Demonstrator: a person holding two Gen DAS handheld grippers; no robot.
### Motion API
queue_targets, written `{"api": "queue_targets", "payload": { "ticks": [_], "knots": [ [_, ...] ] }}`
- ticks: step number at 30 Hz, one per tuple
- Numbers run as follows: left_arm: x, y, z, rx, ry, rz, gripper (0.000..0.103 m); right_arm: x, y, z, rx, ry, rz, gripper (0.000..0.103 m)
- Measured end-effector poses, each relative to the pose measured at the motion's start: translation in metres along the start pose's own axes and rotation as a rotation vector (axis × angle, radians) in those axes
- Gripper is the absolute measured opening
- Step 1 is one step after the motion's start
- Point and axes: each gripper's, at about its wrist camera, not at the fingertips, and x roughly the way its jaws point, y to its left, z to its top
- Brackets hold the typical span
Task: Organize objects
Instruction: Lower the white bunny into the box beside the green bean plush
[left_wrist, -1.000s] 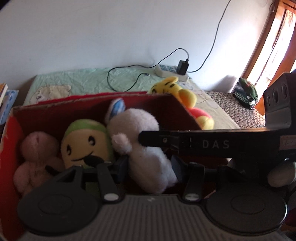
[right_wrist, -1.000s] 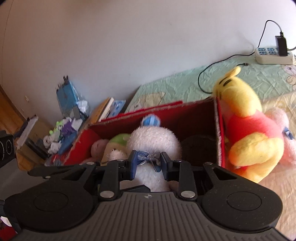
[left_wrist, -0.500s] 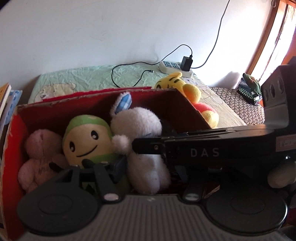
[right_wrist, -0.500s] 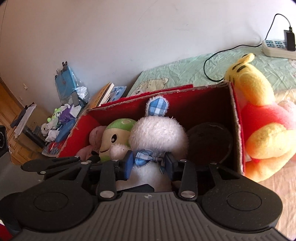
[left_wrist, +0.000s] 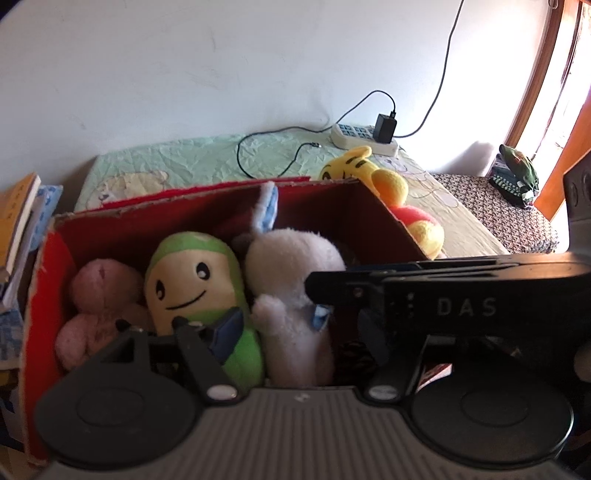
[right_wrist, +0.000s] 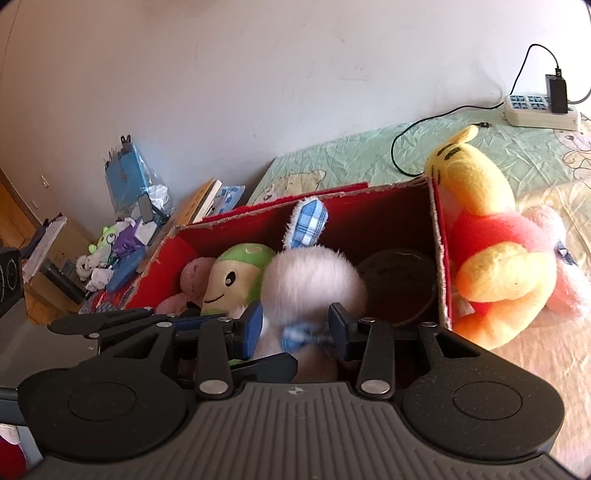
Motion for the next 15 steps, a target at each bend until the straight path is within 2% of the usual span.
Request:
{"api": "queue_targets", "payload": {
  "ticks": [2, 5, 11, 15],
  "knots": [
    [-0.003, -0.002, -0.001, 0.004, -0.007, 0.004, 0.076, -0.005, -0.001, -0.001, 0.009, -0.016, 0.002, 0.043],
    [-0.006, -0.003, -0.003, -0.005, -0.001, 0.009, 0.076, -0.013, -0.004, -0.004, 0.038, -0.039, -0.011, 0.049],
    [-0.015, -0.008, -0.005, -0.014, -0.002, 0.029, 0.076, -0.03, -0.017, -0.011, 0.128, -0.07, -0.014, 0.049],
    [-0.014, -0.015, -0.003, -0.007, 0.035, 0.078, 0.076, -0.042, -0.019, -0.018, 0.153, -0.102, -0.02, 0.049]
  ]
}}
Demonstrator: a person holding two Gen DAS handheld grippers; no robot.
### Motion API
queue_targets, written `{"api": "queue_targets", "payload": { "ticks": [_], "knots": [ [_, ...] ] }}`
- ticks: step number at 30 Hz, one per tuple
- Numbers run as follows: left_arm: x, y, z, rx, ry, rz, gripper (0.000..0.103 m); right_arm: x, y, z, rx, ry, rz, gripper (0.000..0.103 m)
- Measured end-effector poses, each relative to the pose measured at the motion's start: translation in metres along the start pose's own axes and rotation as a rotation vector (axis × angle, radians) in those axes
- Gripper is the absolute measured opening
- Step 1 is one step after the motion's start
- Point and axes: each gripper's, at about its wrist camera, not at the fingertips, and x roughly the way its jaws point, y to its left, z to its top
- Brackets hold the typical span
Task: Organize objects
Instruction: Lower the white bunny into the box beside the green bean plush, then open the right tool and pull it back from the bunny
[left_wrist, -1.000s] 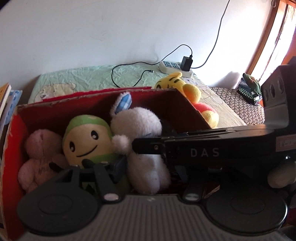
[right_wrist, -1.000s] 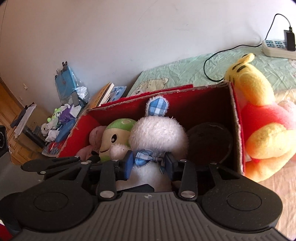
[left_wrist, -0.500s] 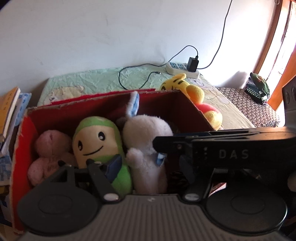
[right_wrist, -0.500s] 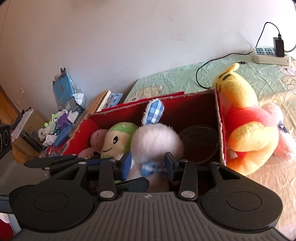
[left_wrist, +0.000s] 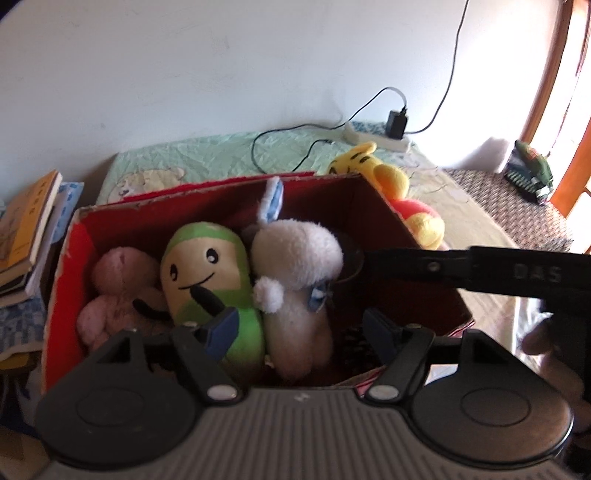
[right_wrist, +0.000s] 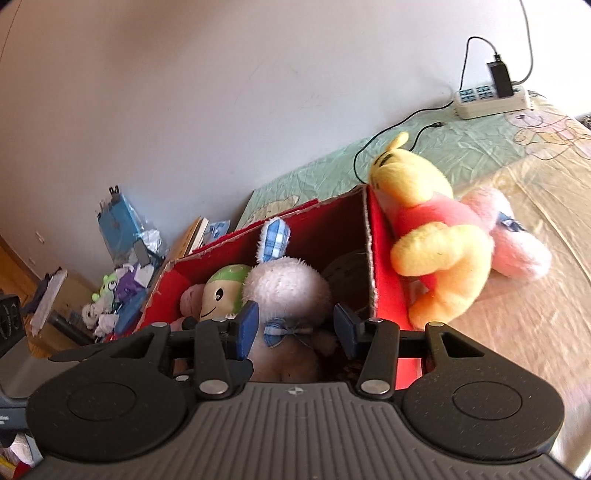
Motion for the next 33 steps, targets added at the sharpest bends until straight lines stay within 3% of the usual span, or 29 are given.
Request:
{"api": "queue_targets", "payload": {
  "ticks": [11, 21, 33],
  "knots": [
    [0.004, -0.007, 0.005, -0.003, 0.06, 0.087, 0.083, -0.015, 0.002, -0.014, 0.004, -0.049, -0.03, 0.049],
    [0.003, -0.009, 0.01, 0.024, 0.063, 0.169, 0.089, -0.018, 0.006, -0.02, 0.013, -0.1, -0.036, 0.049],
    [0.003, -0.023, 0.016, 0.045, 0.052, 0.276, 0.091, -0.022, 0.009, -0.016, -0.071, -0.137, -0.009, 0.049]
  ]
}}
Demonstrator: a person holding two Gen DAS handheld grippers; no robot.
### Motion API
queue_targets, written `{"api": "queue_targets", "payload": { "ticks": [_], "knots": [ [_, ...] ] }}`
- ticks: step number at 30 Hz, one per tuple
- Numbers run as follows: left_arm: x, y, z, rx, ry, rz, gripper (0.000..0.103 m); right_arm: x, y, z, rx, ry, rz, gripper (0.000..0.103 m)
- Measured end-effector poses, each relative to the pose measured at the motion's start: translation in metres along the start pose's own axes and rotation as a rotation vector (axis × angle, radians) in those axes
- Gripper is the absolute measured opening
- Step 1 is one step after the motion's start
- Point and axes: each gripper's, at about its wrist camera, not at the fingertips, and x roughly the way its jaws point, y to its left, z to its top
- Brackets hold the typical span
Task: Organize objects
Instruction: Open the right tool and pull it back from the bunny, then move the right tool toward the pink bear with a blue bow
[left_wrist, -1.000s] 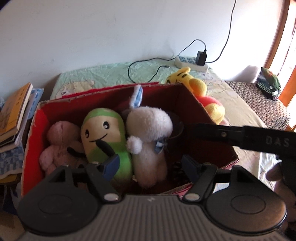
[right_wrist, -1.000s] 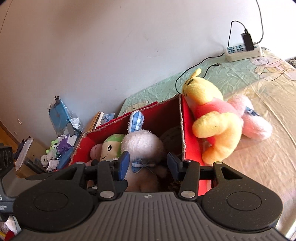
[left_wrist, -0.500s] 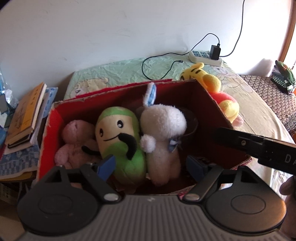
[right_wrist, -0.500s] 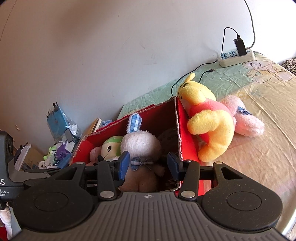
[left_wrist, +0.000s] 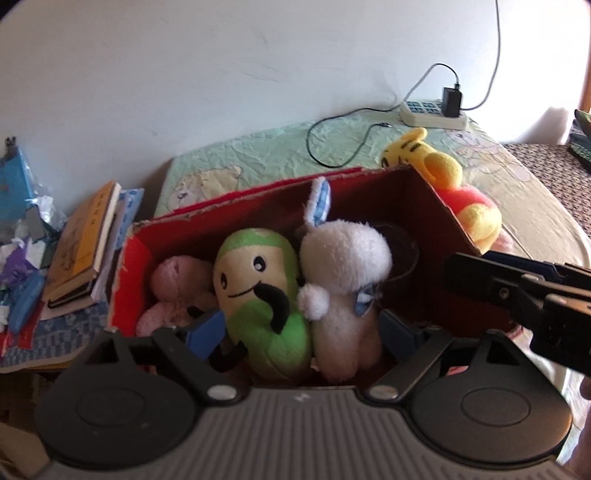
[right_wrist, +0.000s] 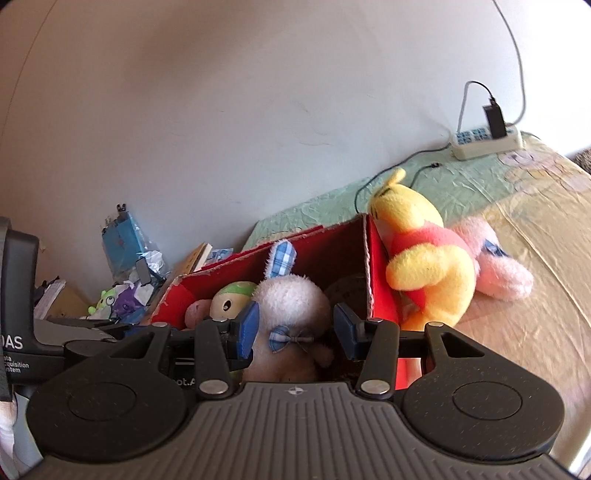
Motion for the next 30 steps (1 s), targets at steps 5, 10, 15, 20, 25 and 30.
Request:
{"api": "queue_targets", "payload": {
  "ticks": [5, 10, 15, 20, 25, 30],
  "knots": [
    [-0.004, -0.009, 0.006, -0.036, 0.007, 0.053, 0.091, 0.0, -0.009, 0.009, -0.034, 0.015, 0.049, 0.049],
    [-0.009, -0.024, 0.015, -0.072, 0.007, 0.106, 0.091, -0.004, -0.023, 0.02, -0.071, 0.029, 0.101, 0.049],
    [-0.015, -0.042, 0.028, -0.089, -0.002, 0.148, 0.091, -0.014, -0.042, 0.032, -0.105, 0.018, 0.15, 0.049],
    [-0.018, -0.064, 0.039, -0.09, -0.005, 0.178, 0.091, -0.022, -0.065, 0.041, -0.104, 0.022, 0.195, 0.049],
    [-0.02, -0.085, 0.043, -0.103, 0.004, 0.192, 0.091, -0.024, -0.096, 0.047, -0.05, 0.04, 0.232, 0.049],
    [-0.026, -0.105, 0.041, -0.118, -0.02, 0.171, 0.091, -0.026, -0.132, 0.046, 0.013, 0.06, 0.205, 0.049]
  ]
}}
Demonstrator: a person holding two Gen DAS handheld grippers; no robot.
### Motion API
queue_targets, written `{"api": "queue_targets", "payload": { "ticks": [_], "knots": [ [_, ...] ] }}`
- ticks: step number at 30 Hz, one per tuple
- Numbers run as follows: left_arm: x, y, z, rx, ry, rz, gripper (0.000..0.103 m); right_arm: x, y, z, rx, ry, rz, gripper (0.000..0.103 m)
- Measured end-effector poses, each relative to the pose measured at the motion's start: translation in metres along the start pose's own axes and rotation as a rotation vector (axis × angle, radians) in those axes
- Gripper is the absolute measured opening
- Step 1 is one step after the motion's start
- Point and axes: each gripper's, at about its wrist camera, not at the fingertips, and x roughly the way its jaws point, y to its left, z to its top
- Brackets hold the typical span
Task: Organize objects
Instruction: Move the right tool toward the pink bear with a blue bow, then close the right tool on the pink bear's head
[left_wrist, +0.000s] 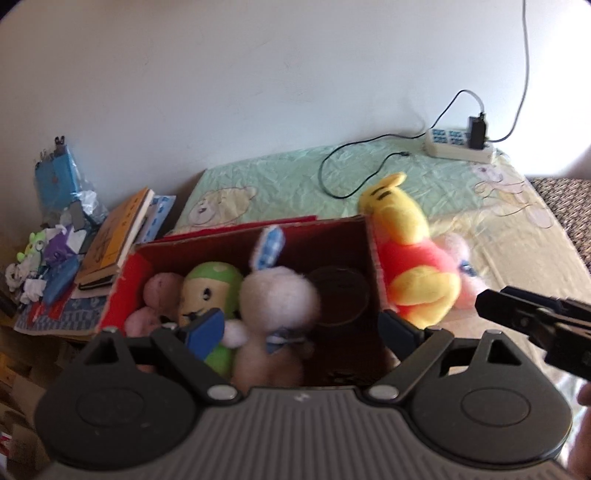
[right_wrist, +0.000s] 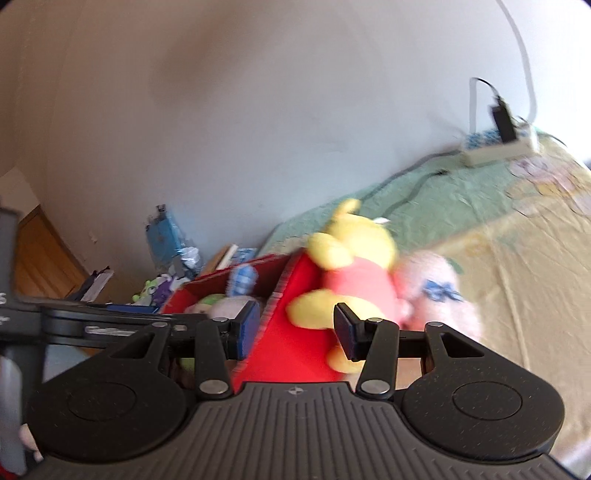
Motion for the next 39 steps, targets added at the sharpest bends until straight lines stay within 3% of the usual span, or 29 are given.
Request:
{"api": "queue_targets", "payload": {
  "ticks": [5, 10, 16, 24, 28, 39],
  "knots": [
    [-0.014, -0.027, -0.001, 0.015, -0.074, -0.099, 0.091, -0.011, -0.037, 0.0, 0.051, 0.016, -0.09, 0.048],
    [-0.015, -0.067, -0.003, 0.078, -0.106, -0.239, 0.091, -0.017, -0.065, -0.001, 0.023, 0.032, -0.185, 0.048],
    [0.013, -0.111, -0.01, 0.124, -0.046, -0.368, 0.083, -0.011, -0.102, 0.001, 0.067, 0.059, -0.211, 0.043],
    [0.069, -0.123, -0.018, 0.044, 0.083, -0.501, 0.072, 0.013, -0.132, 0.001, 0.011, 0.14, -0.188, 0.039],
    [0.088, -0.129, -0.017, 0.031, 0.098, -0.485, 0.07, 0.026, -0.14, 0.004, 0.012, 0.165, -0.142, 0.033],
    [0.126, -0.117, -0.007, -0.007, 0.136, -0.485, 0.068, 0.064, -0.158, 0.017, 0.068, 0.253, 0.023, 0.033]
  ]
}}
